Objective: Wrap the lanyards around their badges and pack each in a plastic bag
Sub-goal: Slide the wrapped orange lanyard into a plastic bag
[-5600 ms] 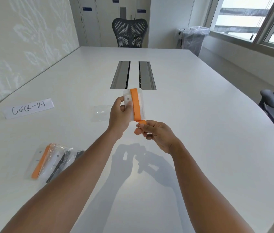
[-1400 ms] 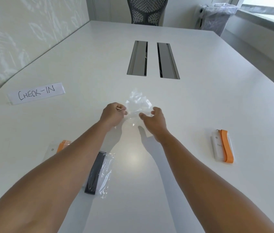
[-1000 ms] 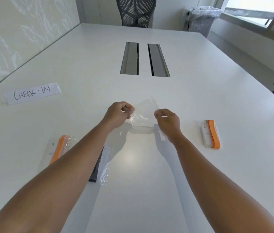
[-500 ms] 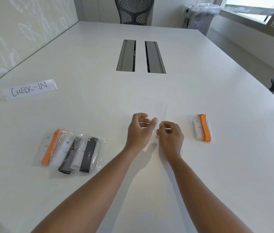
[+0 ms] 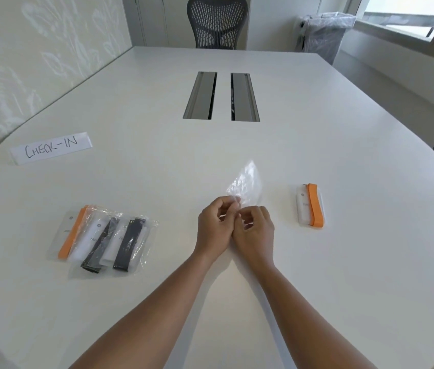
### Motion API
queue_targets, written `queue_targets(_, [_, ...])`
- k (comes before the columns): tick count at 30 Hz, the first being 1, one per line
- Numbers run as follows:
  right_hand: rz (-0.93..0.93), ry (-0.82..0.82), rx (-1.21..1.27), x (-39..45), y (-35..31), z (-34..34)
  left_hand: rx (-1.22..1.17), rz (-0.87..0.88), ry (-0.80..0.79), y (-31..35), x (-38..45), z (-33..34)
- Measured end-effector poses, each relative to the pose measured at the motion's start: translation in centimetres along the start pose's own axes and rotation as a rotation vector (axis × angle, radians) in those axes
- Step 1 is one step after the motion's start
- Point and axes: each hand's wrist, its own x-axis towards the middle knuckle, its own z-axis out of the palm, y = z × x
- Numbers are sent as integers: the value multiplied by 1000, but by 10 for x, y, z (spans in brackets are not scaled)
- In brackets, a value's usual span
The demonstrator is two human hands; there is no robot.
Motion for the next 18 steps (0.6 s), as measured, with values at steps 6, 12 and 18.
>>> queue_targets(6, [-18,29,-35,-2,2,3,31,16,29,-4,1,0])
queue_targets(12, [6,7,97,0,4,0,48,58,69,-3,0,1])
queue_targets(18, [-4,-67,168,2,8,-6,78,57,61,-2,-1,2])
